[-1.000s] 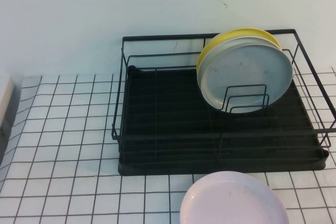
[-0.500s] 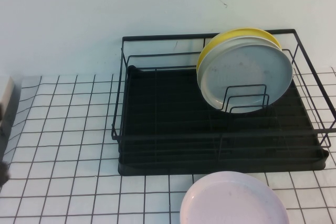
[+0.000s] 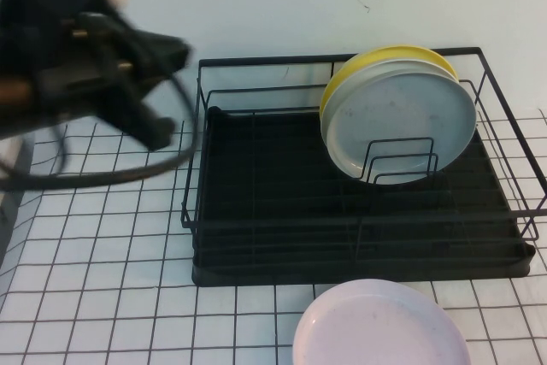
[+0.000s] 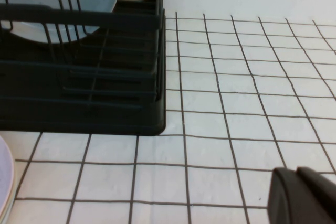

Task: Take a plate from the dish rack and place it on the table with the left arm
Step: Grasp the plate from the shelf

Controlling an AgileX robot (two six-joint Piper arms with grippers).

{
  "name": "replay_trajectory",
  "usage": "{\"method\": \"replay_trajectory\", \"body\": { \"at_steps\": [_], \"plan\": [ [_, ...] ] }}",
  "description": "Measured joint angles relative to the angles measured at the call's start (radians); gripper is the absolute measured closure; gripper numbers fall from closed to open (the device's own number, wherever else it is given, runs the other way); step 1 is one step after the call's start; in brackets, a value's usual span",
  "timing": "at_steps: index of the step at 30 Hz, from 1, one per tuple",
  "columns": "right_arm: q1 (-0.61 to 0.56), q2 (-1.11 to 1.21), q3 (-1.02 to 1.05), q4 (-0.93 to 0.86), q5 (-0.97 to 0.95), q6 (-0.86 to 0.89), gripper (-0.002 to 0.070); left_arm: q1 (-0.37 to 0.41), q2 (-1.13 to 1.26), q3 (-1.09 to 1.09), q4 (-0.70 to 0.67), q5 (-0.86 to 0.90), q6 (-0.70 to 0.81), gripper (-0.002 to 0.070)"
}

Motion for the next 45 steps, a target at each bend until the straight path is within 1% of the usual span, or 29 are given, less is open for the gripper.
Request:
{"method": "replay_trajectory", "body": {
  "at_steps": [4,7,12,16,18,19,21,23,25,27,31,36,42,45],
  "plan": [
    [0.000,0.000,0.000,0.000,0.000,0.000,0.0679,-0.113,0.150,-0.101,-0.019,-0.006,0.096,0.0678],
    [0.000,0.000,0.000,0.000,0.000,0.000,0.0679,-0.173,0.249,-0.172,-0.028,-0.032,0.131,0.0678],
    [0.000,0.000,0.000,0.000,0.000,0.000,0.0679,-0.237,0.415,-0.280,-0.033,-0.078,0.206,0.0678],
    [0.000,0.000,0.000,0.000,0.000,0.000,0.0679,-0.262,0.538,-0.349,-0.035,-0.098,0.283,0.0670],
    [0.000,0.000,0.000,0.000,0.000,0.000,0.0679,-0.268,0.593,-0.376,-0.035,-0.097,0.301,0.0634],
    [0.000,0.000,0.000,0.000,0.000,0.000,0.0679,-0.268,0.617,-0.390,-0.035,-0.105,0.308,0.0603],
    [0.000,0.000,0.000,0.000,0.000,0.000,0.0679,-0.268,0.655,-0.417,-0.035,-0.126,0.316,0.0529],
    [0.000,0.000,0.000,0.000,0.000,0.000,0.0679,-0.268,0.690,-0.442,-0.036,-0.135,0.320,0.0438],
    [0.000,0.000,0.000,0.000,0.000,0.000,0.0679,-0.268,0.719,-0.462,-0.036,-0.139,0.322,0.0375],
    [0.000,0.000,0.000,0.000,0.000,0.000,0.0679,-0.269,0.744,-0.478,-0.039,-0.139,0.340,0.0343],
    [0.000,0.000,0.000,0.000,0.000,0.000,0.0679,-0.269,0.789,-0.506,-0.039,-0.141,0.379,0.0335],
    [0.000,0.000,0.000,0.000,0.000,0.000,0.0679,-0.271,0.824,-0.530,-0.049,-0.185,0.412,0.0356],
    [0.000,0.000,0.000,0.000,0.000,0.000,0.0679,-0.271,0.840,-0.530,-0.054,-0.218,0.458,0.0366],
    [0.000,0.000,0.000,0.000,0.000,0.000,0.0679,-0.271,0.842,-0.534,-0.057,-0.222,0.467,0.0398]
  ]
}}
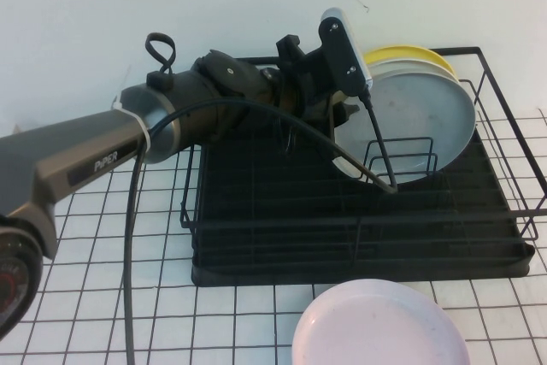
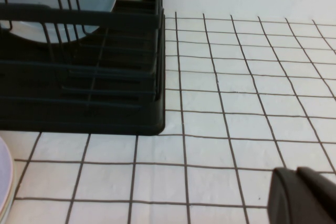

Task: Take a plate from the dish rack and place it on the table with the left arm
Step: Grasp the plate from the shelf

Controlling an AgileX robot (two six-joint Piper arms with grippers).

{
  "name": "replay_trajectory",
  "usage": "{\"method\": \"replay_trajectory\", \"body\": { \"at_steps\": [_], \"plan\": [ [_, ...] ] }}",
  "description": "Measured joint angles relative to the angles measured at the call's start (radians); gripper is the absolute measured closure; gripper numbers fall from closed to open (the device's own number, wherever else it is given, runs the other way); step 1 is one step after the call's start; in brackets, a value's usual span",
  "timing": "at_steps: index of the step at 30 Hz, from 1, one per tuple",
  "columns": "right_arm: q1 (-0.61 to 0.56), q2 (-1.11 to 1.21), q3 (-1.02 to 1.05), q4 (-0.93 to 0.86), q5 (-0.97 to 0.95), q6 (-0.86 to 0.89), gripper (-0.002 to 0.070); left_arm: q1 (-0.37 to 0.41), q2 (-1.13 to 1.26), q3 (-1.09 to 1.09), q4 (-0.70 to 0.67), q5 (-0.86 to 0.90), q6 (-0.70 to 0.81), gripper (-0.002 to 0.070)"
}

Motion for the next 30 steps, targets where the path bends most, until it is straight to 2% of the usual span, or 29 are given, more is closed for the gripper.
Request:
{"method": "replay_trajectory", "body": {
  "at_steps": [6,8,20,24,30],
  "plan": [
    [0.000,0.000,0.000,0.000,0.000,0.000,0.0679,0.000,0.012,-0.004,-0.028,-0.005,0.002,0.0571],
    [0.000,0.000,0.000,0.000,0.000,0.000,0.0679,0.000,0.014,-0.004,-0.047,-0.008,0.000,0.0606],
    [0.000,0.000,0.000,0.000,0.000,0.000,0.0679,-0.002,0.000,-0.004,-0.170,-0.072,0.009,0.0645],
    [0.000,0.000,0.000,0.000,0.000,0.000,0.0679,-0.002,-0.039,-0.004,-0.246,-0.094,0.014,0.0653],
    [0.000,0.000,0.000,0.000,0.000,0.000,0.0679,-0.002,-0.108,-0.004,-0.280,-0.096,0.018,0.0657]
  ]
}}
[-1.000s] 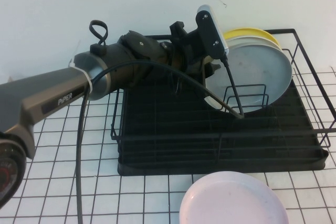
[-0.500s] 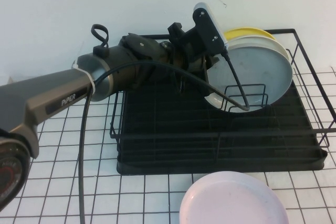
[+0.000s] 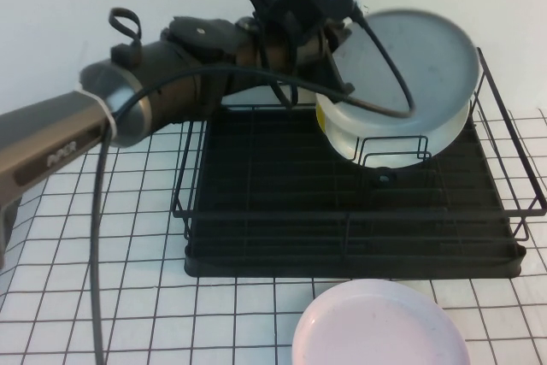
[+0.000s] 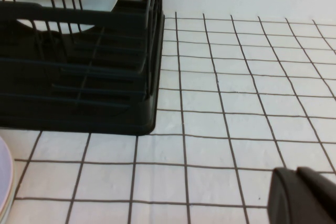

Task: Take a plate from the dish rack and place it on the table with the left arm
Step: Grasp the plate from the shelf, then place the plate from the table

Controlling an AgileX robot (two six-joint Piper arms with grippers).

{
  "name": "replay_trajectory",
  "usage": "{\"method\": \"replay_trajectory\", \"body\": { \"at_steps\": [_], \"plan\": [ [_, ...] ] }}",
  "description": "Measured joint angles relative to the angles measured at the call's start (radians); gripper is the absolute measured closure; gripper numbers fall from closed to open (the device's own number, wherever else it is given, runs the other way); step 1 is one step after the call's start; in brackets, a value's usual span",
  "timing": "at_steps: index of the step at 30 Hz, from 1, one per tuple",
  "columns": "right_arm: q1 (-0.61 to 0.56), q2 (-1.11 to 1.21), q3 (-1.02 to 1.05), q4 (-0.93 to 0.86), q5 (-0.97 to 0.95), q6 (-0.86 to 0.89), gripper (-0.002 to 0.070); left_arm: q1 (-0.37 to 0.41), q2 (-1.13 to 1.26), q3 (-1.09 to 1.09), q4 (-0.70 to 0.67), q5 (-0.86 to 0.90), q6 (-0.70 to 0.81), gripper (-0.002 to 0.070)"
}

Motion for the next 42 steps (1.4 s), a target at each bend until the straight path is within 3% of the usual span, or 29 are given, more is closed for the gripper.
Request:
{"method": "replay_trajectory", "body": {
  "at_steps": [8,16,25,29,35,42],
  "plan": [
    [0.000,0.000,0.000,0.000,0.000,0.000,0.0679,0.000,-0.101,0.000,-0.012,-0.018,-0.054,0.0670],
    [0.000,0.000,0.000,0.000,0.000,0.000,0.0679,0.006,-0.237,0.000,0.081,0.032,-0.313,0.0672],
    [0.000,0.000,0.000,0.000,0.000,0.000,0.0679,0.135,-0.320,0.000,0.315,0.541,-0.838,0.0672],
    [0.000,0.000,0.000,0.000,0.000,0.000,0.0679,0.186,-0.320,0.000,0.381,0.747,-0.969,0.0671],
    [0.000,0.000,0.000,0.000,0.000,0.000,0.0679,0.175,-0.341,0.015,0.498,0.873,-1.021,0.0671],
    [0.000,0.000,0.000,0.000,0.000,0.000,0.0679,0.166,-0.488,0.211,0.545,0.747,-1.048,0.0671]
  ]
}}
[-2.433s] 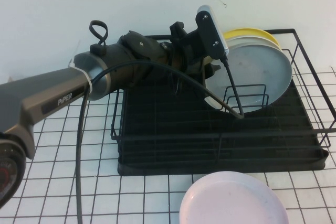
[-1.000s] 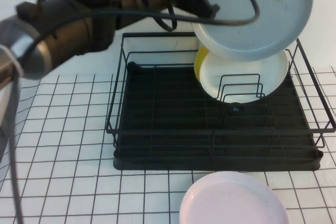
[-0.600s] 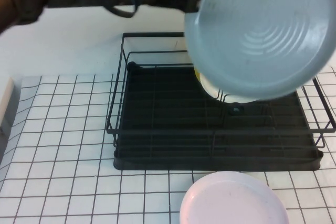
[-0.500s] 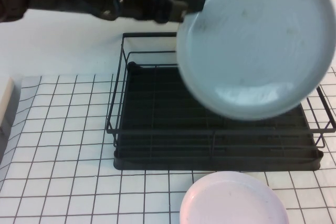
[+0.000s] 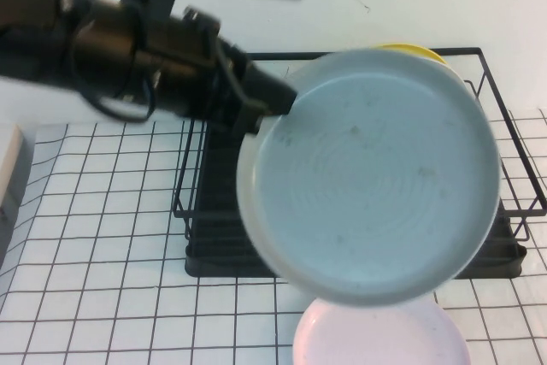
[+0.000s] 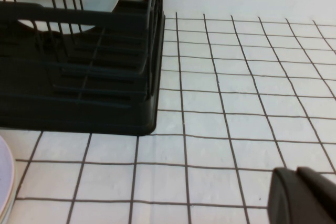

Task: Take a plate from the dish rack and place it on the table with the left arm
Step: Place the plate from the table

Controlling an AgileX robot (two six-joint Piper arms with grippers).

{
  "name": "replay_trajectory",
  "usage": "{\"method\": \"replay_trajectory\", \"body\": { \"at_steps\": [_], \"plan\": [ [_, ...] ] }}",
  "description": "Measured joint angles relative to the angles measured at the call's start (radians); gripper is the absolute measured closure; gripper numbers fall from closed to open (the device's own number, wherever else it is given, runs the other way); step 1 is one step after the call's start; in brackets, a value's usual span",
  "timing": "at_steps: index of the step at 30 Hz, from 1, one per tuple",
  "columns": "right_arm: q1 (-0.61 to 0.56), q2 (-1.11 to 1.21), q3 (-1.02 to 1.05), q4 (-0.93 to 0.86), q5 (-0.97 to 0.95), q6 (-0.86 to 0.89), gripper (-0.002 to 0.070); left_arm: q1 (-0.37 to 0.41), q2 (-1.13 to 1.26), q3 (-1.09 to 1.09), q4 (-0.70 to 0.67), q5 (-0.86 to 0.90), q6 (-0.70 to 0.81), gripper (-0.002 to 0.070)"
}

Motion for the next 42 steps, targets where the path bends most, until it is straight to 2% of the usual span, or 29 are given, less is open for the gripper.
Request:
{"method": "replay_trajectory", "body": {
  "at_steps": [6,12,15,22,26,31,42],
  "plan": [
    [0.000,0.000,0.000,0.000,0.000,0.000,0.0679,0.000,-0.133,0.281,-0.019,-0.138,-0.004,0.0671],
    [0.000,0.000,0.000,0.000,0.000,0.000,0.0679,-0.007,-0.167,0.448,-0.088,-0.215,0.009,0.0671],
    [0.000,0.000,0.000,0.000,0.000,0.000,0.0679,-0.062,-0.167,0.486,-0.102,-0.274,0.012,0.0671],
    [0.000,0.000,0.000,0.000,0.000,0.000,0.0679,-0.293,-0.153,0.508,-0.109,-0.486,0.009,0.0671],
    [0.000,0.000,0.000,0.000,0.000,0.000,0.0679,-0.366,-0.092,0.508,-0.119,-0.557,-0.002,0.0671],
    [0.000,0.000,0.000,0.000,0.000,0.000,0.0679,-0.408,0.032,0.508,-0.118,-0.613,-0.005,0.0671],
    [0.000,0.000,0.000,0.000,0.000,0.000,0.0679,-0.415,0.157,0.508,-0.127,-0.747,0.021,0.0671]
  ]
}}
